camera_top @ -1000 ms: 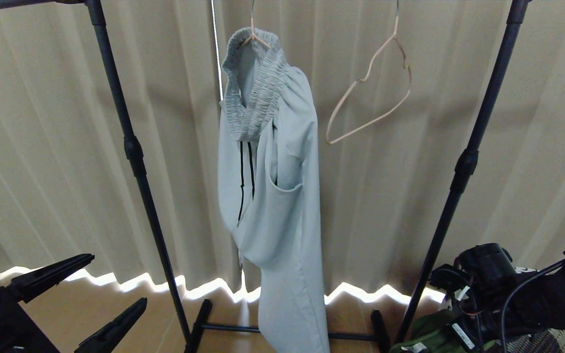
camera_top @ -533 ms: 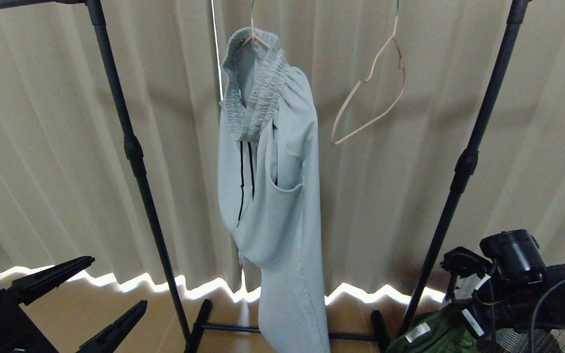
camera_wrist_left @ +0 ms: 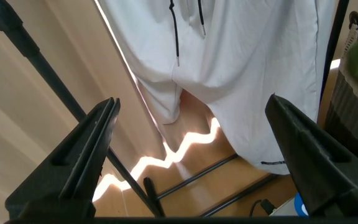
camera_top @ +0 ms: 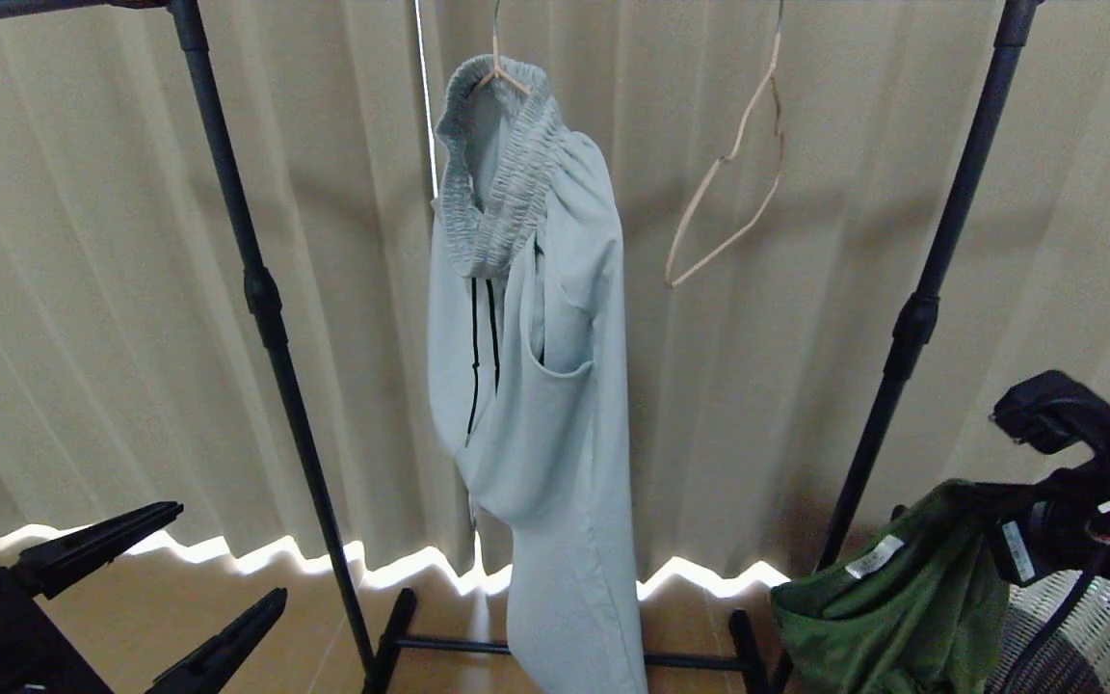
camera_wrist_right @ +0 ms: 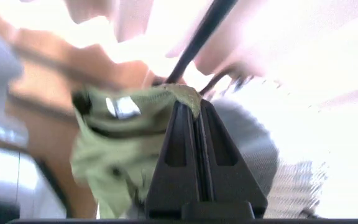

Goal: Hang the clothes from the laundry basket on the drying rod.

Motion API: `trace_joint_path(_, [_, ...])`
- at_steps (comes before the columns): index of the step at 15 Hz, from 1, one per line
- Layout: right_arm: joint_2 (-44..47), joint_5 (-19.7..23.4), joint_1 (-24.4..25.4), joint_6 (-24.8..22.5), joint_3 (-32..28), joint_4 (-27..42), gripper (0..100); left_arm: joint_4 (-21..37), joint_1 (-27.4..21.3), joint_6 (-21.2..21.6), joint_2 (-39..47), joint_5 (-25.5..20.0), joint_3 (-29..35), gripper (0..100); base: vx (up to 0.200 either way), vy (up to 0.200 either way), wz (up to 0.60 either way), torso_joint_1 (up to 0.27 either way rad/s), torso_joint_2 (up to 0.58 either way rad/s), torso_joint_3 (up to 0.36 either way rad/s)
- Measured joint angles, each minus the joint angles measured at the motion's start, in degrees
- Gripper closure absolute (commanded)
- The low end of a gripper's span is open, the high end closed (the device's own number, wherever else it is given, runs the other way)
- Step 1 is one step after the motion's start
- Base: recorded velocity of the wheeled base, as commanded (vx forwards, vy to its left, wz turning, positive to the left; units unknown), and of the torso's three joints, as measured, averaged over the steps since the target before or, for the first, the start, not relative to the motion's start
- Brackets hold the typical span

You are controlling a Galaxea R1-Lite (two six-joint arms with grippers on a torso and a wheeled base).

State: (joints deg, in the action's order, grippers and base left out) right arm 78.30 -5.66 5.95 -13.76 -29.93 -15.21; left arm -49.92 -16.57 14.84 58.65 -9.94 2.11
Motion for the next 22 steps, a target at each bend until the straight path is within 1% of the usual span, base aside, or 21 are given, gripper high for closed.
trace_joint_path(2, [-2.36, 0.00, 0.00, -0.06, -0.17, -1.54, 100, 0.02, 0.04, -0.01, -0.18, 0.01, -0.11, 0, 0.000, 0.000, 0.00, 0.000, 0.00, 0.000])
trace_joint_path(3, [-2.89, -0.04, 0.00, -0.16, -0.24, -3.97, 100, 0.00, 0.06, -0.06, -0.50, 0.01, -0.21, 0, -0.200, 0.000, 0.00, -0.002, 0.01, 0.002])
trace_joint_path(12, [-3.78, -0.04, 0.52, -0.29, 0.50, -4.35, 100, 0.09, 0.21, 0.02, -2.36, 0.11, -0.44, 0, -0.200, 0.000, 0.00, 0.004, 0.00, 0.000])
trace_joint_path(22, [-3.77, -0.06, 2.12, -0.30, 0.27, -4.35, 100, 0.17, -0.24, 0.13, -2.84, -0.29, -1.04, 0, 0.000, 0.000, 0.00, 0.000, 0.00, 0.000])
